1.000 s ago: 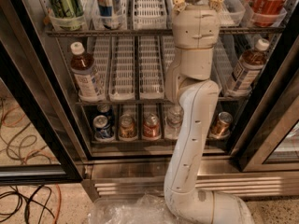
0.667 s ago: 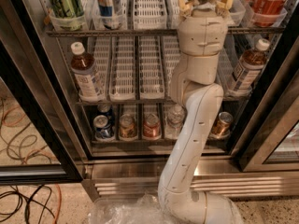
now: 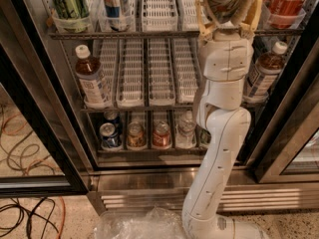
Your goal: Pick 7up can from top shelf of fridge
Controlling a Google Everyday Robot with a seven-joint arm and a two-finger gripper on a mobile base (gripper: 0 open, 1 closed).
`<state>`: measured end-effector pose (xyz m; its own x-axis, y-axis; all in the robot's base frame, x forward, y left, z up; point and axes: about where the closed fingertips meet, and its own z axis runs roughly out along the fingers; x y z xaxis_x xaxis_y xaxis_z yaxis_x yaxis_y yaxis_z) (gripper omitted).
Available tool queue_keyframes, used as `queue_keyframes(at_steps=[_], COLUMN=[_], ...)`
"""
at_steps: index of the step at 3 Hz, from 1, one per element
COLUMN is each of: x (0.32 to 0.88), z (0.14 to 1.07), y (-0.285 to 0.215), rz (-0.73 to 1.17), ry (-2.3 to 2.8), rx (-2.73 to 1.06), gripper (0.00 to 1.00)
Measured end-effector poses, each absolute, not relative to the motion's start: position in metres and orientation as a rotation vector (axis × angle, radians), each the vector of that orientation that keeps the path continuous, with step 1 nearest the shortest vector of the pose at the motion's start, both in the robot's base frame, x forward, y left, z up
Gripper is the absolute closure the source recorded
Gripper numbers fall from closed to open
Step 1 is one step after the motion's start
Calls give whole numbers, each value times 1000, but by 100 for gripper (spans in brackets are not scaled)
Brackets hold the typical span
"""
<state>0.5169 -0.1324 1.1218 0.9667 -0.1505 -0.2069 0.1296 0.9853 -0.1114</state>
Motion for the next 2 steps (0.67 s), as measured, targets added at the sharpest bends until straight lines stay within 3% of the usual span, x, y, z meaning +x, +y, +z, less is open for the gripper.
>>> queue_keyframes(at_steps=[2], x=[489], z=[1109], y=[-108], rz=[-31], ry=[199], rx=[-172], gripper=[100])
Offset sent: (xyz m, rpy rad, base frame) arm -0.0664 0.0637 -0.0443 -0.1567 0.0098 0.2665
